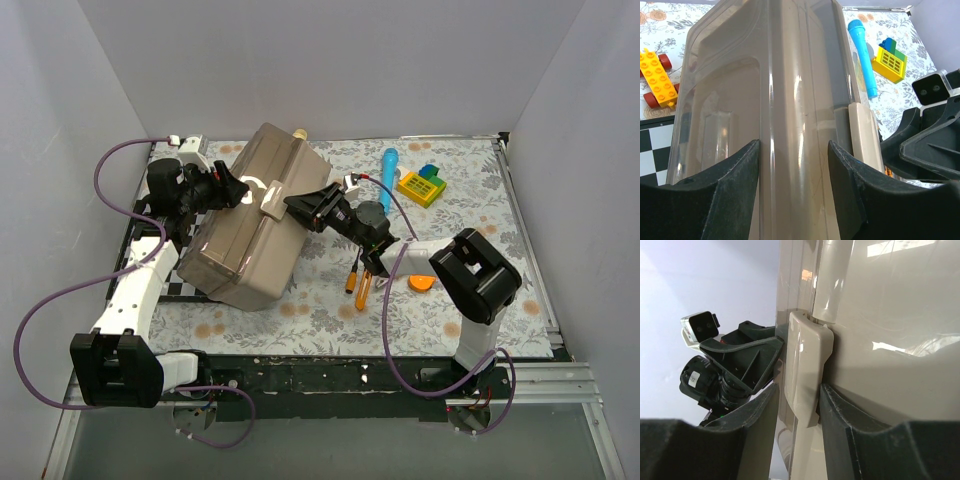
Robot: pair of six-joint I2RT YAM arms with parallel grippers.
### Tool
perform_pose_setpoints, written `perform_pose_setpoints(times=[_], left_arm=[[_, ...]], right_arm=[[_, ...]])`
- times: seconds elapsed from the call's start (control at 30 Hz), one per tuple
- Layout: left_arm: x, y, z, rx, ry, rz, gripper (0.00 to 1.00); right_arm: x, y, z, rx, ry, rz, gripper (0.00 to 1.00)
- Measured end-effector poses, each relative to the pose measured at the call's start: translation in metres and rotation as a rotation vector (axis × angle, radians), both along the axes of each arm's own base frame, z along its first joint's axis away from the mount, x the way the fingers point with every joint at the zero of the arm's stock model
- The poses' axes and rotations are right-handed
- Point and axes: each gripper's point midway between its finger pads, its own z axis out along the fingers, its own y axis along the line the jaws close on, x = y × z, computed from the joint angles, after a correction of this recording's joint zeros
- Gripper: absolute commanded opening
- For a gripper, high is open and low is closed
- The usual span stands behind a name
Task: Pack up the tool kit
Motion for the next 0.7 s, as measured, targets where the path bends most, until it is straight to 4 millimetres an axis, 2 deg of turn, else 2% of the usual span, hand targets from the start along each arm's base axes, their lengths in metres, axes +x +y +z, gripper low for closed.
perform_pose_setpoints(times=[0.4, 0.53, 0.7], left_arm=[[0.0, -0.003, 0.0, 0.002, -0.003, -0.011, 0.31], [0.0, -0.004, 0.0, 0.004, -0.004, -0.012, 0.31], [0.0, -0.004, 0.0, 0.005, -0.005, -0.011, 0.31]], right_arm=[[-0.002, -0.004, -0.001, -0.008, 0.005, -0.021, 0.44], [-0.005, -0.011, 0.0, 0.003, 0.009, -0.042, 0.44], [-0.008, -0.024, 0.043, 0.115, -0.064, -0.075, 0.44]])
